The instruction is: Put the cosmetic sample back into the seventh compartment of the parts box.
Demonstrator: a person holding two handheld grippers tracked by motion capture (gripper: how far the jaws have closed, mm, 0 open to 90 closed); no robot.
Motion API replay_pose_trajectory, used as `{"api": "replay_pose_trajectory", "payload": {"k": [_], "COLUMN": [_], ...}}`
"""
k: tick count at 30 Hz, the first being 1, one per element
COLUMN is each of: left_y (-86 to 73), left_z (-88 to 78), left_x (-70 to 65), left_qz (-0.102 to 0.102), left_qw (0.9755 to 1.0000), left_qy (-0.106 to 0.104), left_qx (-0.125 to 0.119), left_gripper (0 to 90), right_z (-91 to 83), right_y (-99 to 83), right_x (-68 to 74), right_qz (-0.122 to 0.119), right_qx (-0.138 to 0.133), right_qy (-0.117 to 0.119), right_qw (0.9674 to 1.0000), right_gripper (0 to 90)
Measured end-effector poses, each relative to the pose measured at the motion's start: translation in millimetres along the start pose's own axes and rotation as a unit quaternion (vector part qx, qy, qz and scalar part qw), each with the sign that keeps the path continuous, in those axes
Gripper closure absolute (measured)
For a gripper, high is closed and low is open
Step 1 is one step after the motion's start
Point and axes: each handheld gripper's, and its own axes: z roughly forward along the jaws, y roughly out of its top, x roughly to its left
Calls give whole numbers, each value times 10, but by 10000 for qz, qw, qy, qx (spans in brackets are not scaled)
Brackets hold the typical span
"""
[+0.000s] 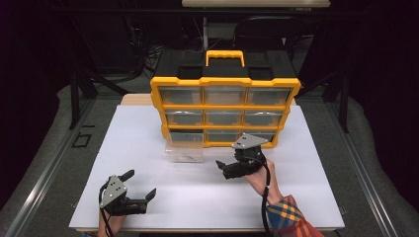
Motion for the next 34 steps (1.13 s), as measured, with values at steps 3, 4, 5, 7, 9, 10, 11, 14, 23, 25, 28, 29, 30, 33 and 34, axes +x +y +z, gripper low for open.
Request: {"api": "replay_pose_trajectory", "payload": {"k": [3,4,5,7,9,10,11,14,23,25,28,29,30,33,34], "left_y": [0,0,0,1,1,1,1,1,1,1,1,1,1,3,3], "left_z": [2,3,3,4,6,6,6,4,3,2,-2,-4,-3,6,6], "left_x": [1,0,0,0,0,0,0,1,2,4,2,4,6,6,6], "left_qz": [12,16,16,20,18,17,21,25,20,25,17,26,24,11,11], "left_qw": [10000,10000,10000,10000,10000,10000,10000,10000,10000,10000,10000,10000,10000,10000,10000], "left_qy": [1,0,0,-1,0,-1,-3,-4,2,7,2,4,4,-12,-12], "left_qx": [6,9,9,11,9,10,11,17,10,17,15,11,12,12,12], "left_gripper": [3,3,3,3,3,3,3,3,3,3,3,3,3,3,3], "right_z": [-84,-105,-105,-146,-206,-227,-246,-289,-493,-528,-560,-575,-588,-634,-634], "right_y": [-139,-174,-174,-246,-344,-374,-404,-459,-752,-812,-870,-898,-927,-1034,-1034], "right_x": [-36,-45,-45,-64,-85,-94,-97,-102,-101,-97,-99,-100,-96,-73,-73], "right_qz": [76,103,103,132,185,182,202,206,254,269,336,352,363,436,436], "right_qx": [4,3,3,-15,-18,-21,-39,-57,-215,-245,-269,-256,-254,-256,-256], "right_qy": [-110,-132,-132,-179,-240,-265,-276,-326,-602,-662,-705,-718,-730,-757,-757], "right_qw": [9999,9999,9999,9998,9995,9995,9994,9992,9976,9971,9966,9965,9963,9958,9958], "right_gripper": [24,24,24,24,24,24,24,24,15,15,14,12,11,0,0]}}
